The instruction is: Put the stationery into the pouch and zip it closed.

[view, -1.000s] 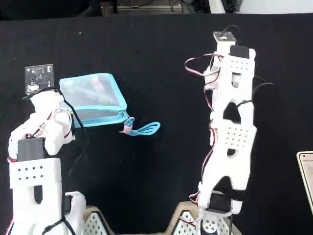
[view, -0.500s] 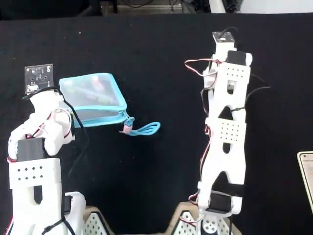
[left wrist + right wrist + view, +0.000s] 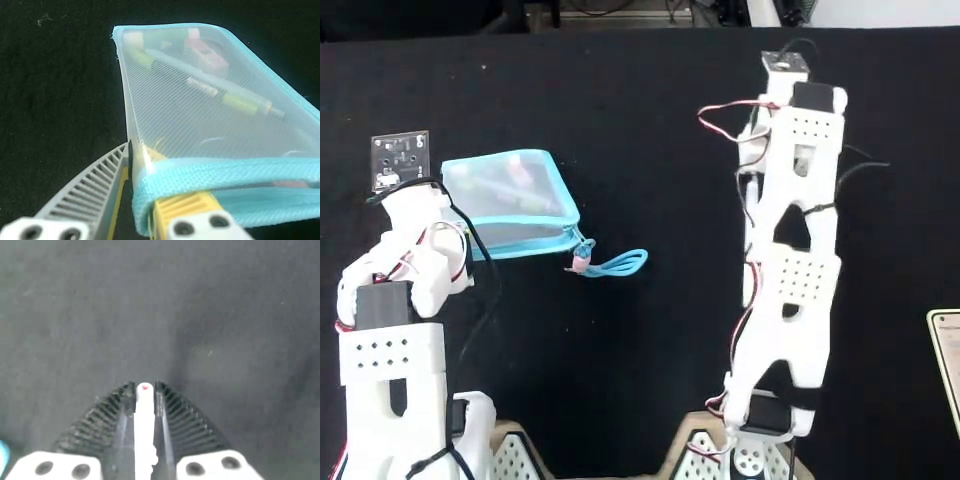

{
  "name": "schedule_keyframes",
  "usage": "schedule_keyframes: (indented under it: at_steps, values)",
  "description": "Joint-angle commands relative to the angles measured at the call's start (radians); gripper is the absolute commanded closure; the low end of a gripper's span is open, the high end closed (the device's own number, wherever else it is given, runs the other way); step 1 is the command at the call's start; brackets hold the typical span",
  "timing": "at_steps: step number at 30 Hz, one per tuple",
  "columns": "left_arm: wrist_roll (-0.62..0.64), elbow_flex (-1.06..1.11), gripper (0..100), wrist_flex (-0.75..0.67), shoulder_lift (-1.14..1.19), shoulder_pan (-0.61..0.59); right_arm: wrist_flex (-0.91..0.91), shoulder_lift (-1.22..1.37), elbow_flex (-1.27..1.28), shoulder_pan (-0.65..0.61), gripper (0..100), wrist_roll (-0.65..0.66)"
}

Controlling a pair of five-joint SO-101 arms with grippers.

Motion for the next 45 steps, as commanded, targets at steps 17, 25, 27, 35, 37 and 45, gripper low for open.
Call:
schedule_keyframes:
  at_steps: [17, 25, 27, 35, 37, 45]
  values:
    - [0.005, -0.007, 97, -0.006, -0.011, -0.01, -0.005, -1.003, 0.696, -0.239, 98.8, -0.003]
    - [0.005, -0.007, 97, -0.005, -0.011, -0.01, -0.005, -1.331, 0.858, -0.356, 98.8, -0.008]
    - [0.005, -0.007, 97, -0.005, -0.011, -0.01, -0.005, -1.38, 0.885, -0.356, 98.8, -0.008]
    - [0.006, -0.007, 97, -0.005, -0.011, -0.01, -0.031, -1.484, 0.955, -0.358, 98.8, -0.008]
    - [0.006, -0.007, 97, -0.005, -0.011, -0.01, -0.043, -1.523, 0.961, -0.362, 98.8, -0.012]
    - [0.006, -0.007, 97, -0.008, -0.011, -0.01, -0.061, -1.759, 0.964, -0.592, 98.8, -0.089]
